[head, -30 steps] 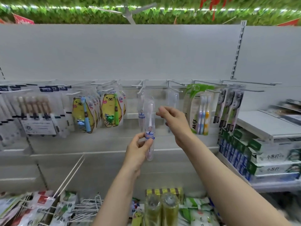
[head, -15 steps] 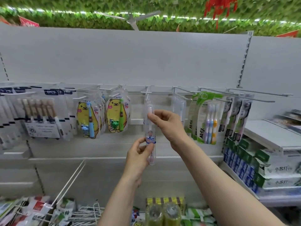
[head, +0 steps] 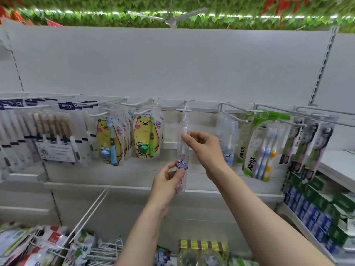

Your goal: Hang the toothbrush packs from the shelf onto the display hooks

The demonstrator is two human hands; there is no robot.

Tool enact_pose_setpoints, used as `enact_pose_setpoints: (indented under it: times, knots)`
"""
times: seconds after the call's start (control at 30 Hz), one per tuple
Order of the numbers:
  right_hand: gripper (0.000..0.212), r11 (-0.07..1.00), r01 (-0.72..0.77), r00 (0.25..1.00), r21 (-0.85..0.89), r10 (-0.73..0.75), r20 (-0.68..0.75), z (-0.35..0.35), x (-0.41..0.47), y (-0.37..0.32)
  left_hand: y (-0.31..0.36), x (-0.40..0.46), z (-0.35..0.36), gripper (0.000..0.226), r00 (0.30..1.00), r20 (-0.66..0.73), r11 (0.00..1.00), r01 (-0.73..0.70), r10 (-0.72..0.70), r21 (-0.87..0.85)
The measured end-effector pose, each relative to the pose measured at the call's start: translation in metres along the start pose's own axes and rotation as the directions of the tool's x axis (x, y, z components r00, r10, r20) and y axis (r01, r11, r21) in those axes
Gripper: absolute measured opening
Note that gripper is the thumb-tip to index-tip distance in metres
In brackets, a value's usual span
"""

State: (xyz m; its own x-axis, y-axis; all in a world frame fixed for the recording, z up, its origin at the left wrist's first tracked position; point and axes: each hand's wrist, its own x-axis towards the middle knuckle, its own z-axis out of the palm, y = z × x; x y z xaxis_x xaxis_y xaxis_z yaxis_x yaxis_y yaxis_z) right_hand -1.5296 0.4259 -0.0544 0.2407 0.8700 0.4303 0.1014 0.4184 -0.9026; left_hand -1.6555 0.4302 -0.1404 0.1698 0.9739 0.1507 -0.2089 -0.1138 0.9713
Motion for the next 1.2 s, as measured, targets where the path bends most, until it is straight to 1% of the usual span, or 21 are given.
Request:
enact_pose_setpoints:
  times: [0.07,0.2,0.37,0.5,0.67,0.73,0.8,0.9,1.0,1.07,1.13,1.2]
  knots:
    - [0.010,1.000,-0.015,1.000,-0.006,0.015,0.007,0.000,0.011,0.005,-0.002,0.013,0.001,0.021,1.000,-0.016,1.000,0.004,-0.004,0.007]
    - [0.025,0.998,-0.026,1.000,-0.049,0.027,0.009,-0.003,0.035,0.015,-0.004,0.041,0.003,0.021,1.000,-0.026,0.999,0.008,-0.007,0.034]
    - [0.028,0.997,-0.039,0.999,-0.067,0.039,0.005,-0.005,0.054,0.021,-0.007,0.062,0.007,0.021,1.000,-0.014,0.997,0.029,-0.028,0.067]
    - [0.028,0.991,-0.041,0.999,-0.127,0.044,0.016,-0.006,0.058,0.023,-0.009,0.067,0.009,0.018,1.000,-0.010,0.999,0.027,-0.026,0.047]
    - [0.029,0.979,-0.053,0.999,-0.198,0.053,-0.007,-0.004,0.056,0.023,-0.010,0.066,0.006,0.020,1.000,-0.007,0.999,0.014,-0.014,0.047]
    - [0.030,0.969,-0.078,0.997,-0.236,0.075,-0.020,-0.005,0.053,0.025,-0.010,0.064,0.003,0.024,1.000,-0.003,0.998,0.008,-0.008,0.065]
    - [0.029,0.948,-0.129,0.992,-0.290,0.128,-0.020,-0.008,0.046,0.028,-0.012,0.061,0.000,0.028,1.000,-0.002,0.995,0.012,-0.012,0.097]
    - [0.028,0.900,-0.200,0.978,-0.388,0.209,-0.019,-0.019,0.030,0.036,-0.019,0.053,-0.002,0.039,0.997,-0.048,0.980,0.063,-0.054,0.190]
    - [0.032,0.829,-0.263,0.957,-0.494,0.290,-0.023,-0.040,0.007,0.040,-0.025,0.037,0.000,0.046,0.988,-0.112,0.928,0.138,-0.105,0.347]
    - [0.035,0.783,-0.295,0.937,-0.548,0.351,-0.003,-0.057,-0.008,0.040,-0.025,0.022,0.004,0.049,0.988,-0.106,0.871,0.153,-0.116,0.468]
    - [0.035,0.735,-0.312,0.913,-0.602,0.407,0.022,-0.074,-0.024,0.034,-0.021,0.007,0.009,0.055,0.991,-0.071,0.778,0.130,-0.110,0.615]
    - [0.037,0.681,-0.270,0.905,-0.680,0.421,0.063,-0.093,-0.037,0.025,-0.014,-0.006,0.016,0.060,0.996,-0.009,0.658,0.067,-0.090,0.750]
